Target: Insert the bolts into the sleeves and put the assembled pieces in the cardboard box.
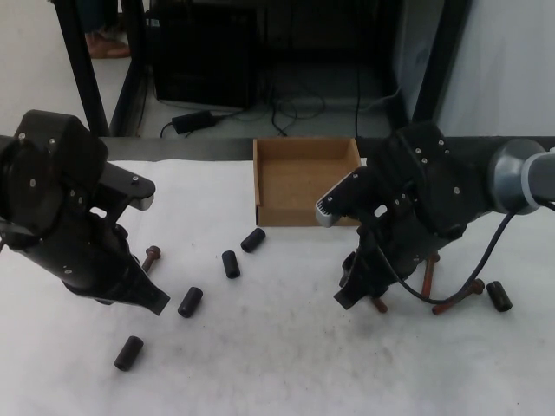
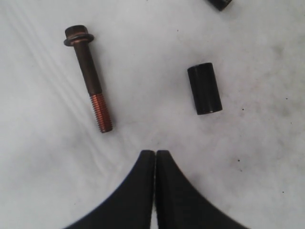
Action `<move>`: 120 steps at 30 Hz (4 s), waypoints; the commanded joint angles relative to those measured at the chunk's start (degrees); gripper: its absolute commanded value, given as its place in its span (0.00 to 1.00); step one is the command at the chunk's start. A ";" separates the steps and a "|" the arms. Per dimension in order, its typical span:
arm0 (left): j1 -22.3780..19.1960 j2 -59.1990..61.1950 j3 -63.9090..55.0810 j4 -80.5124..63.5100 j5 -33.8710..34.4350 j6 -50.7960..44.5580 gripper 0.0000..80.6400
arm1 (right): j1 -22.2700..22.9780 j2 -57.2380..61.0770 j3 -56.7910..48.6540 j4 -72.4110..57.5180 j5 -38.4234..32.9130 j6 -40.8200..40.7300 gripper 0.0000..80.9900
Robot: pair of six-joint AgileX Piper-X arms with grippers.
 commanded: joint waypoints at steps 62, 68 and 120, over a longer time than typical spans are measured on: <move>-2.59 -1.82 5.02 6.55 -3.63 -12.09 0.53 | 6.58 -23.67 2.46 4.74 9.99 1.90 0.00; -4.54 -1.82 5.87 3.99 -3.63 -12.00 0.53 | 6.58 -23.67 2.46 4.74 9.99 1.90 0.00; -12.54 -35.45 21.51 -45.30 3.02 -25.25 0.01 | 15.36 -34.70 2.46 -32.52 22.77 8.87 0.00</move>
